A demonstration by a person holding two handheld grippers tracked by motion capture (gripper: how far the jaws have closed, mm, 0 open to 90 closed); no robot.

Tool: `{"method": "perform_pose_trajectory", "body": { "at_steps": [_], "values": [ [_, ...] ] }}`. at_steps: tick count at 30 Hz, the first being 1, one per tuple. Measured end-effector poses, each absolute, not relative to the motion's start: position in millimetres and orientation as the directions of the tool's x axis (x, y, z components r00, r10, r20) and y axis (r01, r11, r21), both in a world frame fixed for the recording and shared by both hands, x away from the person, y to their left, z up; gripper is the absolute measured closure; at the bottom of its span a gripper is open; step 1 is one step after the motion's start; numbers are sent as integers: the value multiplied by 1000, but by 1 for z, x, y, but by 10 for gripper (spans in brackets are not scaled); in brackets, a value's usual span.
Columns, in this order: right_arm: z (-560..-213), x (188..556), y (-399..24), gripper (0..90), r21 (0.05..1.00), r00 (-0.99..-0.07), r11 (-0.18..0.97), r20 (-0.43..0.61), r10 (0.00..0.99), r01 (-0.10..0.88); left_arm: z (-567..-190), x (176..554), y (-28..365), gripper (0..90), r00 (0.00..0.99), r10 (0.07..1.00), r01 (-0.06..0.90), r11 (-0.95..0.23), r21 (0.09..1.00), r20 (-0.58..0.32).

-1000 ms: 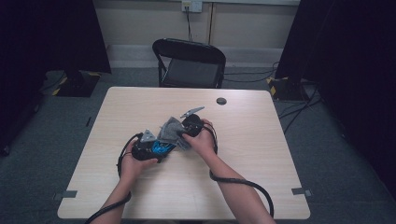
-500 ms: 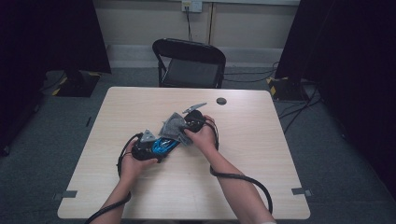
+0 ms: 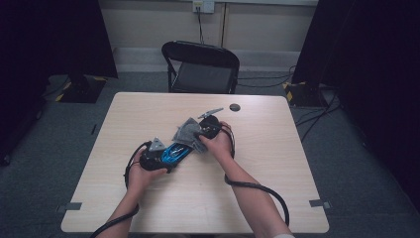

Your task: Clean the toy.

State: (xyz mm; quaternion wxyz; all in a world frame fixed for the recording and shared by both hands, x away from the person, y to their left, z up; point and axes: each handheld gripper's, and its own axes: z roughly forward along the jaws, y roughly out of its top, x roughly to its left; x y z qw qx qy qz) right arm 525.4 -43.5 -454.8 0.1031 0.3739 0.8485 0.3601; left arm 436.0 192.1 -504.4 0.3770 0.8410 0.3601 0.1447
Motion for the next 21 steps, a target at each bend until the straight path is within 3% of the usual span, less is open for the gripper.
{"method": "perform_pose_trajectory", "body": {
  "at_steps": [21],
  "values": [
    [-455, 534, -82, 776, 691, -641, 415, 92, 762, 592, -504, 436, 192, 256, 699, 714, 496, -457, 738, -28]
  ]
}}
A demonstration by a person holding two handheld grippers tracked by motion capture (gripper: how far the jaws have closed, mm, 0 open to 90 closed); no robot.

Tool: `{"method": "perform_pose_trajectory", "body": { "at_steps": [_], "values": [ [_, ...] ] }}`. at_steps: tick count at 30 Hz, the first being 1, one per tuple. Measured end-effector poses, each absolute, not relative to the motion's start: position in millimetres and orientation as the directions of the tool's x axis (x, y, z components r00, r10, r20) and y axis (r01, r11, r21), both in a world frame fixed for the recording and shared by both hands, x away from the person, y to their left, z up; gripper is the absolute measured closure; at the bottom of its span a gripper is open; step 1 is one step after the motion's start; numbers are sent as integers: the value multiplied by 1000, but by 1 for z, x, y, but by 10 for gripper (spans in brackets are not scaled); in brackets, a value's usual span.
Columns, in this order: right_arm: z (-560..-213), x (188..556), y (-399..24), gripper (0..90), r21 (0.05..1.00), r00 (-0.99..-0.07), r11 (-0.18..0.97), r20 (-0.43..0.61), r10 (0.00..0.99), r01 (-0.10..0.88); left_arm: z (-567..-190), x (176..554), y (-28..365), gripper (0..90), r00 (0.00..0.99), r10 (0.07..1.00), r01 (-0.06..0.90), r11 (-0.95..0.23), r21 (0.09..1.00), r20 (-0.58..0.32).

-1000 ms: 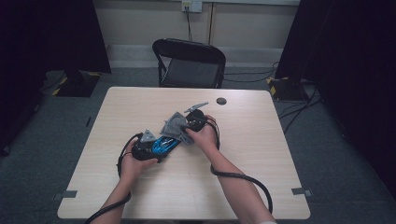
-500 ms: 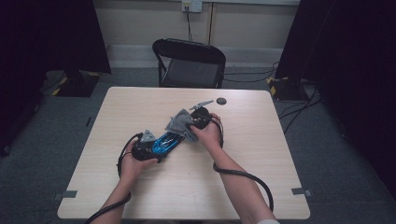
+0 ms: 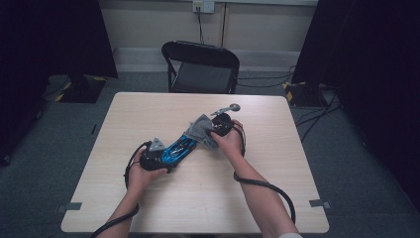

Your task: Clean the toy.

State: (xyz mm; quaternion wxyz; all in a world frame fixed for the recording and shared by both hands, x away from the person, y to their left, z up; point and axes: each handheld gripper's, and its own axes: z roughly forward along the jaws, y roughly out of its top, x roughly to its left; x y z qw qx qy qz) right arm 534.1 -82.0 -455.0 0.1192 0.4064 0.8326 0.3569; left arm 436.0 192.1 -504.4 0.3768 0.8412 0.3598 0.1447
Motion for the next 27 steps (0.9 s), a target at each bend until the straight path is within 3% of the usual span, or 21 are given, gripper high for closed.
{"method": "perform_pose_trajectory", "body": {
  "at_steps": [18, 27],
  "values": [
    [-438, 526, -124, 775, 714, -620, 383, 91, 779, 586, -504, 436, 192, 256, 699, 715, 497, -456, 738, -29],
    [-423, 513, -120, 775, 736, -663, 396, 95, 743, 550, -504, 436, 192, 256, 698, 715, 497, -456, 738, -29]
  ]
}}
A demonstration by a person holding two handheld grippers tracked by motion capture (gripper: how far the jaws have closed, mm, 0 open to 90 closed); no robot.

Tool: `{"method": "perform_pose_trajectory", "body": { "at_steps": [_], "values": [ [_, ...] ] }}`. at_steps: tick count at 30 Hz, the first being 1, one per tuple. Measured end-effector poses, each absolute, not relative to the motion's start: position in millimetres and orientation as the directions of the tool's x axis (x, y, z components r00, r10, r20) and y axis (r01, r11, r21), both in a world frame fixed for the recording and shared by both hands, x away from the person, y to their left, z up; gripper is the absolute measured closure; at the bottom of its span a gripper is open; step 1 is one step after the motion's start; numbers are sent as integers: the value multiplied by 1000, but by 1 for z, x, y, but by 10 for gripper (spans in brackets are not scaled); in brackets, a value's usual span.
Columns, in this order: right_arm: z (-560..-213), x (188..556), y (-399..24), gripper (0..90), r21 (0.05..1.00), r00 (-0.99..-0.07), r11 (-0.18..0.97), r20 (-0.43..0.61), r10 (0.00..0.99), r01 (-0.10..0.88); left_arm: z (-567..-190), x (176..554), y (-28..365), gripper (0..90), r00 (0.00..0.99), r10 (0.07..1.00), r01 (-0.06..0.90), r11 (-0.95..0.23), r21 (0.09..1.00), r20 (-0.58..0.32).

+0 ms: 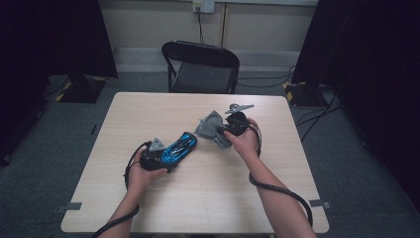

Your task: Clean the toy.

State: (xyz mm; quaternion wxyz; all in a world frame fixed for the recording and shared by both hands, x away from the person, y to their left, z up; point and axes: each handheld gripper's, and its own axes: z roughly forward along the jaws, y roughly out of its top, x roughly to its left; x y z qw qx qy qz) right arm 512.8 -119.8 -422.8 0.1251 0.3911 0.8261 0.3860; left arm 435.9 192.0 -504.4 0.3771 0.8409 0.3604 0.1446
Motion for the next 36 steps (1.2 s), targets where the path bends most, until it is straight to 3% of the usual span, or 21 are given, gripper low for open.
{"method": "perform_pose_trajectory", "body": {
  "at_steps": [19, 36],
  "values": [
    [-423, 481, -51, 774, 739, -802, 502, 88, 590, 450, -504, 436, 192, 255, 699, 715, 497, -456, 738, -28],
    [-436, 472, -15, 774, 705, -853, 576, 78, 516, 414, -504, 436, 192, 255, 699, 715, 497, -457, 738, -28]
  ]
}}
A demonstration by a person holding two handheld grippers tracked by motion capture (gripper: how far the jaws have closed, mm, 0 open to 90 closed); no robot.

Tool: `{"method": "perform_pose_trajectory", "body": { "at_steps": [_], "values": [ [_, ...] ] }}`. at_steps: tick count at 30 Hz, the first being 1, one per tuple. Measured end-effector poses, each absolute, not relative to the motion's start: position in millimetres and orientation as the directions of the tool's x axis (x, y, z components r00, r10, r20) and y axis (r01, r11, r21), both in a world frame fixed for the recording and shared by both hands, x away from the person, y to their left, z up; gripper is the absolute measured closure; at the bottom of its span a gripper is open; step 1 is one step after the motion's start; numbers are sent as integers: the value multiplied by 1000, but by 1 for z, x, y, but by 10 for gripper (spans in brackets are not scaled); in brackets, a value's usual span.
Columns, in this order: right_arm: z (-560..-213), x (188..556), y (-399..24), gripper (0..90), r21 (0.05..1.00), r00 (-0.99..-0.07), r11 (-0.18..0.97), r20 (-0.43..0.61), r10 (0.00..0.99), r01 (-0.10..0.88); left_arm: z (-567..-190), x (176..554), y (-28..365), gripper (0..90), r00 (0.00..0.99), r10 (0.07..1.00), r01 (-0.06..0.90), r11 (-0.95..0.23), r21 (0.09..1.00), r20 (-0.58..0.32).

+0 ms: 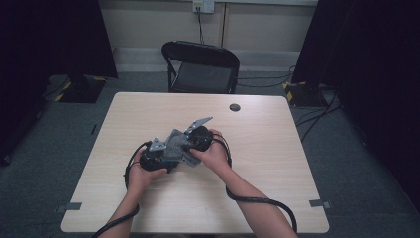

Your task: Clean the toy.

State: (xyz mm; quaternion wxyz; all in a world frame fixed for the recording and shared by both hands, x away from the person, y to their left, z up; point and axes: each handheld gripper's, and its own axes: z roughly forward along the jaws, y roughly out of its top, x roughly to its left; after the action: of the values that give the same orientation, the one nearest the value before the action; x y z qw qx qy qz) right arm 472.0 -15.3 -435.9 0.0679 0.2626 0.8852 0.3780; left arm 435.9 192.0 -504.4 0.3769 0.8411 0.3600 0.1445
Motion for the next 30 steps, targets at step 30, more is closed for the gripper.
{"method": "perform_pose_trajectory", "body": {
  "at_steps": [30],
  "values": [
    [-461, 470, 6, 770, 676, -871, 618, 74, 486, 401, -504, 436, 192, 254, 698, 715, 497, -456, 739, -29]
  ]
}}
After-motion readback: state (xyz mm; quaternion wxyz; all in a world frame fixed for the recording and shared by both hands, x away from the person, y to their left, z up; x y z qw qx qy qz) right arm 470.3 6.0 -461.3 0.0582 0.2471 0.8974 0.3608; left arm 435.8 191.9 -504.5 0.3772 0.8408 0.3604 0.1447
